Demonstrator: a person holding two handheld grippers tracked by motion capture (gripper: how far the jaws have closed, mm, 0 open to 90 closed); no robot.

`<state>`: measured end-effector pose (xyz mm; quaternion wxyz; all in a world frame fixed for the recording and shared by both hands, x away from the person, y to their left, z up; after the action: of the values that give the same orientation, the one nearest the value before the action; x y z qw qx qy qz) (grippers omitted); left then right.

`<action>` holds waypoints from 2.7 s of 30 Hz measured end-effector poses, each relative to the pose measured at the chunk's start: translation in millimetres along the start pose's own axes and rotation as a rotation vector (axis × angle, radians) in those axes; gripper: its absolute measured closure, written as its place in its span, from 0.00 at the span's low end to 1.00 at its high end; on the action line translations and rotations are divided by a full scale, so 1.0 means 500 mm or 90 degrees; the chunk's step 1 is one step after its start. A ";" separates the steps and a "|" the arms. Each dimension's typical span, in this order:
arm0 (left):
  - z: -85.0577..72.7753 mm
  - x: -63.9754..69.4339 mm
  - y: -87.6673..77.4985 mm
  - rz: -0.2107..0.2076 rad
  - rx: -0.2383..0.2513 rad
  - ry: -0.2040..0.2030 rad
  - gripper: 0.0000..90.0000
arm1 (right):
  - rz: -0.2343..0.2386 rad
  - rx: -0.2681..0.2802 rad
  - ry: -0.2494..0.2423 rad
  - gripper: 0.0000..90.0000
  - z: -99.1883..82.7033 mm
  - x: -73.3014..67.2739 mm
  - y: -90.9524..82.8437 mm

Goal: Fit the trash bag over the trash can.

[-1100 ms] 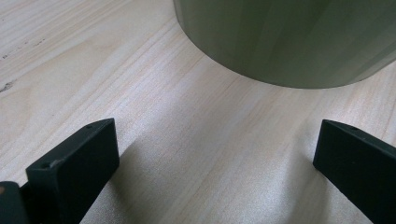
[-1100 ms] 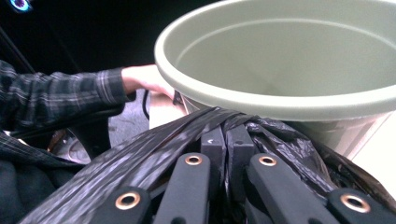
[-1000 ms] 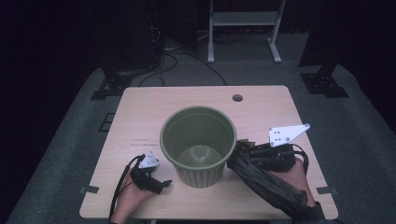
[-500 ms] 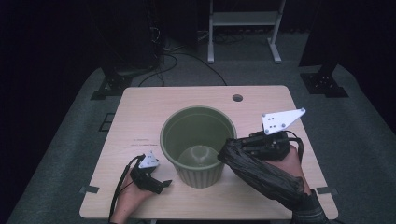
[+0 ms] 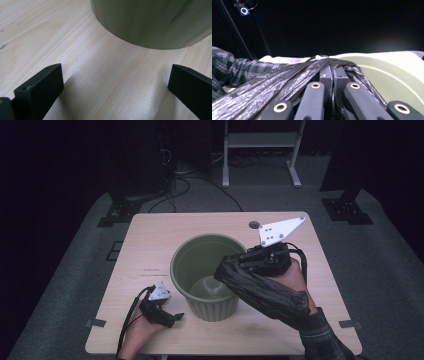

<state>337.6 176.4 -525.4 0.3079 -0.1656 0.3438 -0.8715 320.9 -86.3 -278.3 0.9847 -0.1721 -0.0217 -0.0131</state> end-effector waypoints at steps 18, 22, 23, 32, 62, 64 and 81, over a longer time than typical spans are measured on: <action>0.000 0.001 0.000 -0.001 0.001 0.001 0.00 | 0.015 0.036 -0.026 0.98 0.107 0.047 0.057; 0.000 0.001 0.000 -0.002 0.001 0.001 0.00 | 0.019 0.039 -0.029 0.98 0.129 0.060 0.075; 0.000 0.001 0.000 -0.003 0.001 0.001 0.00 | 0.019 0.042 -0.031 0.98 0.137 0.064 0.080; 0.000 0.001 0.000 -0.004 0.000 0.004 0.00 | 0.043 0.057 -0.035 0.98 0.187 0.086 0.138; 0.000 0.002 0.001 -0.006 0.001 0.006 0.00 | 0.035 -0.016 0.052 0.96 0.054 0.109 0.144; 0.000 0.002 0.000 -0.006 0.001 0.006 0.00 | 0.025 -0.044 0.058 0.91 0.035 0.107 0.142; 0.000 0.002 0.000 -0.006 0.001 0.006 0.00 | -0.086 -0.084 0.065 0.60 -0.021 0.119 0.065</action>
<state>336.8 175.5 -525.5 0.3021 -0.1631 0.3439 -0.8740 382.0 -60.3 -296.4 0.9681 -0.2335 0.0179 -0.0893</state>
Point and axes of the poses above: each handheld gripper's, and its own axes: y roughly forward along the jaws, z roughly out of its top, x roughly to its right, the point moved 6 cm from there along y, roughly forward along the jaws, and after that the axes turned 7 degrees about -y, right-handed, at the moved point
